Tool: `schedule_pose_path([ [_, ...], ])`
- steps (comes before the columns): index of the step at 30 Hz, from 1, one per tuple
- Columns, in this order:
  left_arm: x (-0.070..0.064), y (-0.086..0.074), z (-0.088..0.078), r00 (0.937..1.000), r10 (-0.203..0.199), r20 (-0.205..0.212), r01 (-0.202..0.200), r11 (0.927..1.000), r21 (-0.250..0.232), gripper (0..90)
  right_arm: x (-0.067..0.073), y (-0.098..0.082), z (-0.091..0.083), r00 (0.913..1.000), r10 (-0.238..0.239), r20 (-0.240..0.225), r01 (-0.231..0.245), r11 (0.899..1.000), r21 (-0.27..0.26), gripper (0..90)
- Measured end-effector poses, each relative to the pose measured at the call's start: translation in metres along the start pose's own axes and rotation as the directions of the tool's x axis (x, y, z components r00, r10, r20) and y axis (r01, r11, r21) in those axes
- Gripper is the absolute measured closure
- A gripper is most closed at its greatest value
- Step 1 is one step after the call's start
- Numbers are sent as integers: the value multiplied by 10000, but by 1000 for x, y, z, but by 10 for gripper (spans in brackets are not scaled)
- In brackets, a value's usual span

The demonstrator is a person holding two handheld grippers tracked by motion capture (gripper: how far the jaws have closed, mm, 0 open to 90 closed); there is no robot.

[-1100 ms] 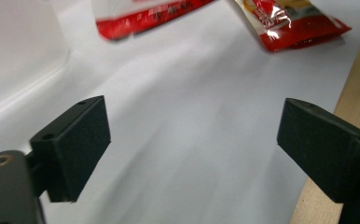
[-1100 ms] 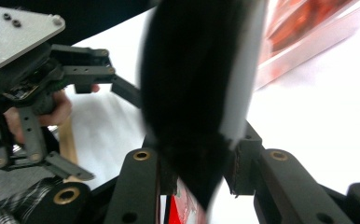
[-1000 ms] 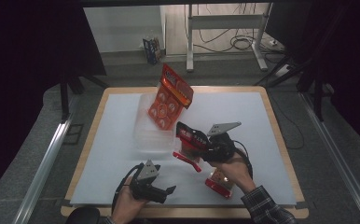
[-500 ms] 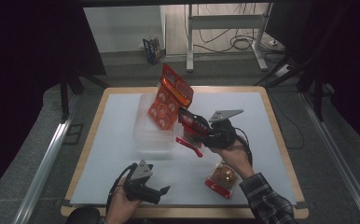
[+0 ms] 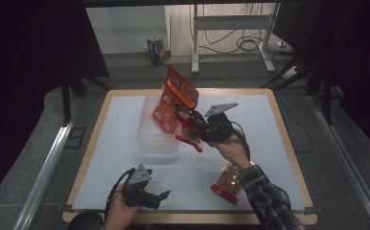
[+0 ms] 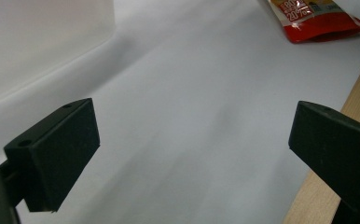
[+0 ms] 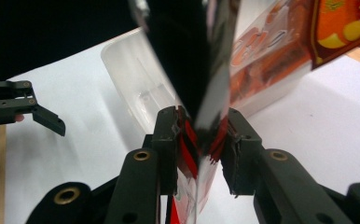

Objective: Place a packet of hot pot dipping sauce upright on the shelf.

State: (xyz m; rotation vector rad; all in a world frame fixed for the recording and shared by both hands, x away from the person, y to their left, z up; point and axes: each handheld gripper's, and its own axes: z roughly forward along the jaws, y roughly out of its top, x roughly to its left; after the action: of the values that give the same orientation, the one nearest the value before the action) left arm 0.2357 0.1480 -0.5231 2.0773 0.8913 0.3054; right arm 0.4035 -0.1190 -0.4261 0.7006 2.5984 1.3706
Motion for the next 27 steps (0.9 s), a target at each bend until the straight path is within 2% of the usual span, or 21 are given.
schedule_pose_path([
  [5,-1,0,2,9999,127,-34,-127,9998,169,17,-3,3,14,9998,-180,-83,181,9998,127,686],
  [12,0,0,1,9999,108,1,-108,9998,165,17,-6,9,32,9990,-403,-190,409,9987,311,687],
  [16,-1,0,2,9999,120,21,-121,9997,203,17,-6,12,41,9987,-449,-241,454,9987,233,688],
  [27,-2,0,3,9998,205,78,-208,9993,320,17,3,22,70,9953,-903,-359,925,9936,641,687],
])
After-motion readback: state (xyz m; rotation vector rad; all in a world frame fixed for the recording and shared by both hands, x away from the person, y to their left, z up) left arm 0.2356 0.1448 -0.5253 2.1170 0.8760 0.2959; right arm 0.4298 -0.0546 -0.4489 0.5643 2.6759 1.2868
